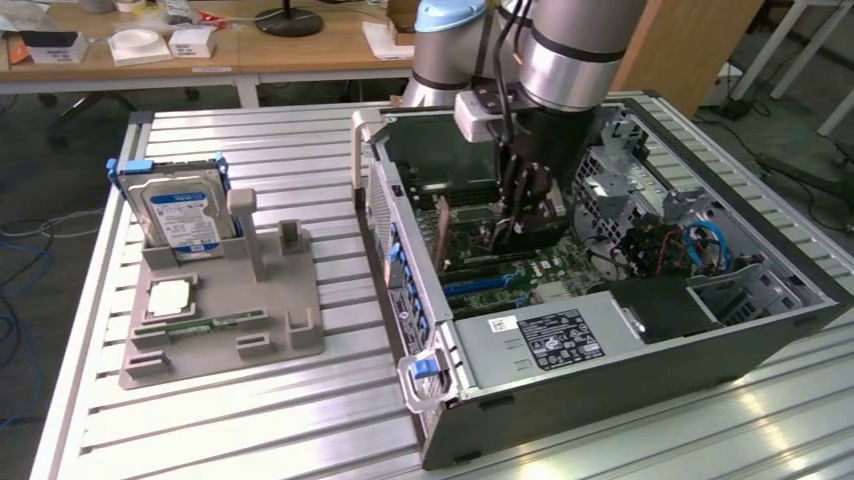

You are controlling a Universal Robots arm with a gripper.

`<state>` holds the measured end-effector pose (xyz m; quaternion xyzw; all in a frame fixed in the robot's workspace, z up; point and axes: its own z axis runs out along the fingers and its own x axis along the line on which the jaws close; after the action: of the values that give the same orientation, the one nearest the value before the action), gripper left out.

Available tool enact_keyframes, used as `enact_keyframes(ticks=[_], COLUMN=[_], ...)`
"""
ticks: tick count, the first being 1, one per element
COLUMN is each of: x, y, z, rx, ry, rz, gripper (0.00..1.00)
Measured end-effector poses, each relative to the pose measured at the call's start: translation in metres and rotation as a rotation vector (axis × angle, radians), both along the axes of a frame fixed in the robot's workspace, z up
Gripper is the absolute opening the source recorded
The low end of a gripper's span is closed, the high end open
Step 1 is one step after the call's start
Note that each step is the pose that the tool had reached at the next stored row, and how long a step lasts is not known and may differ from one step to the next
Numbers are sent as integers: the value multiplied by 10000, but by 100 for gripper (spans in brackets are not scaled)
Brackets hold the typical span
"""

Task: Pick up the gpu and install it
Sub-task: 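Insert the gpu into the slot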

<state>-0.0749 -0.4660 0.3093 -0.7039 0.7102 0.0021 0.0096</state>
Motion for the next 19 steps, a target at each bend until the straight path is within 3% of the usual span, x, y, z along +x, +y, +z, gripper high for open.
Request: enact_keyframes(ticks=[9, 15, 19], x=[-8, -83, -89], y=[0, 54, 56], z=[-147, -244, -298], rx=[-9, -16, -16], ry=[0, -4, -4], rz=[-1, 0, 1], gripper=[26, 26, 26])
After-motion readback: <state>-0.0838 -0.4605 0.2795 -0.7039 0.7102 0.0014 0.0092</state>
